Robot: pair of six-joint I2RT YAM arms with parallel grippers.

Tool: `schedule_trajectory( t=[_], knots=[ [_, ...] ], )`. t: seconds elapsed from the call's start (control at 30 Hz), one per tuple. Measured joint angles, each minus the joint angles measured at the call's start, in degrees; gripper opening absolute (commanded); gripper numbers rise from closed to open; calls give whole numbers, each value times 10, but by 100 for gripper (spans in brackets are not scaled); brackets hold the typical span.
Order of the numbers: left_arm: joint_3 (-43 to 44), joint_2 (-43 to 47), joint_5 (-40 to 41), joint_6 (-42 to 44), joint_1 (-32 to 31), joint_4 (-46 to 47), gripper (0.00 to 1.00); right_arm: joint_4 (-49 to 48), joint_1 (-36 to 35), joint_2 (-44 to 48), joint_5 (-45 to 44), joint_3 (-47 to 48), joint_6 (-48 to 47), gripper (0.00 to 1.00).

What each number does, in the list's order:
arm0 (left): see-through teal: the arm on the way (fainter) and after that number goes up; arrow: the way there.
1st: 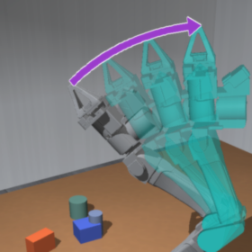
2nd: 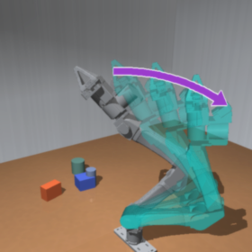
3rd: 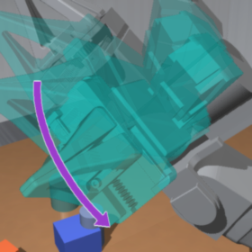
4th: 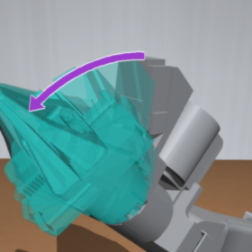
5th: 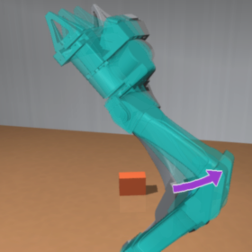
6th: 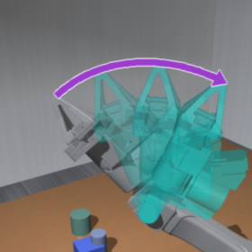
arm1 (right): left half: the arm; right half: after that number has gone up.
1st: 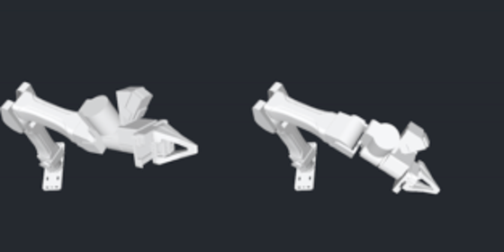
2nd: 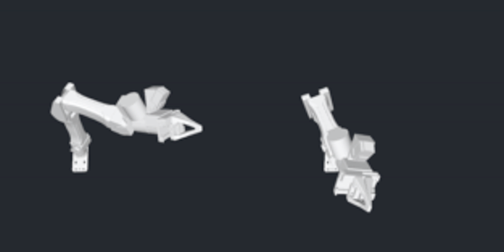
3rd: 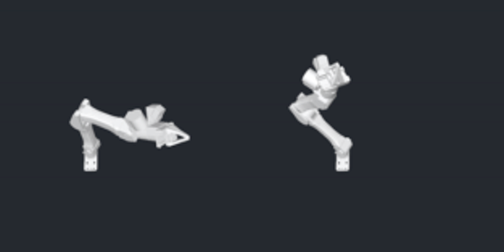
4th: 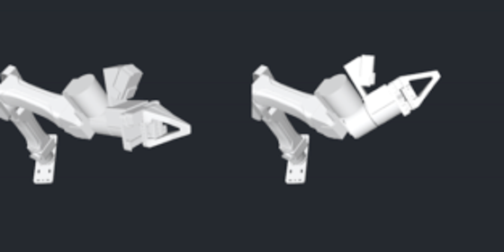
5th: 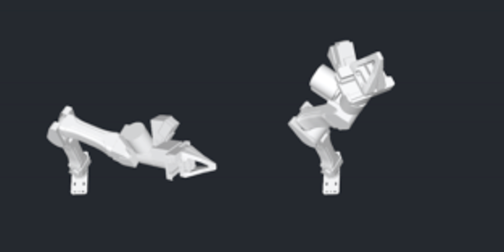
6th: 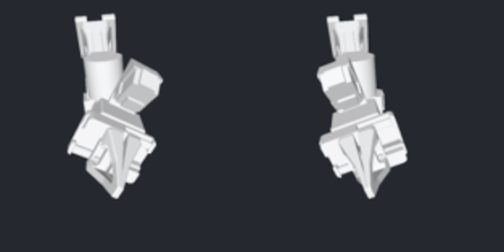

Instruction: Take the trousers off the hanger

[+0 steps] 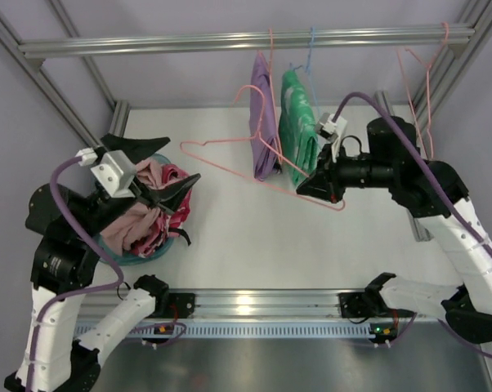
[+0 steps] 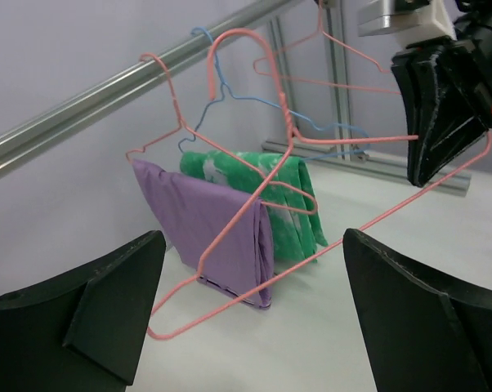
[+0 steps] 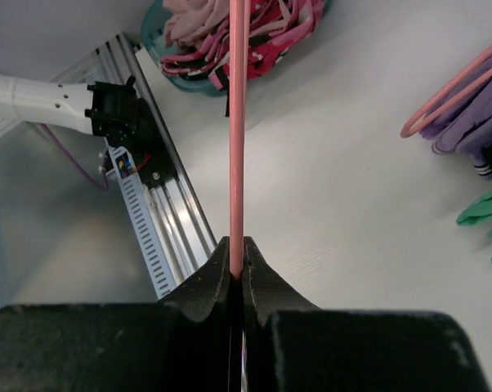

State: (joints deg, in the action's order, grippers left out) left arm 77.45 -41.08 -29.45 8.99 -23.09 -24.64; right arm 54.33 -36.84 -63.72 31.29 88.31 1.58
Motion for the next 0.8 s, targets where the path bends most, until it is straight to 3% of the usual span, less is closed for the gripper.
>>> schedule_trajectory(
  t=[0.23,0.43,0.63,0.8],
  knots=[
    [-36,25,33,-79,58,39,96,-12,78,77,20,20,10,0],
    [-71,25,39,-115,87,41,97,-16,198,185,33,21,21,0],
    [-83,25,38,-137,92,47,97,3,309,299,-23,30,10,0],
    [-98,22,38,-149,92,53,97,36,371,328,-96,24,-11,0]
  ],
)
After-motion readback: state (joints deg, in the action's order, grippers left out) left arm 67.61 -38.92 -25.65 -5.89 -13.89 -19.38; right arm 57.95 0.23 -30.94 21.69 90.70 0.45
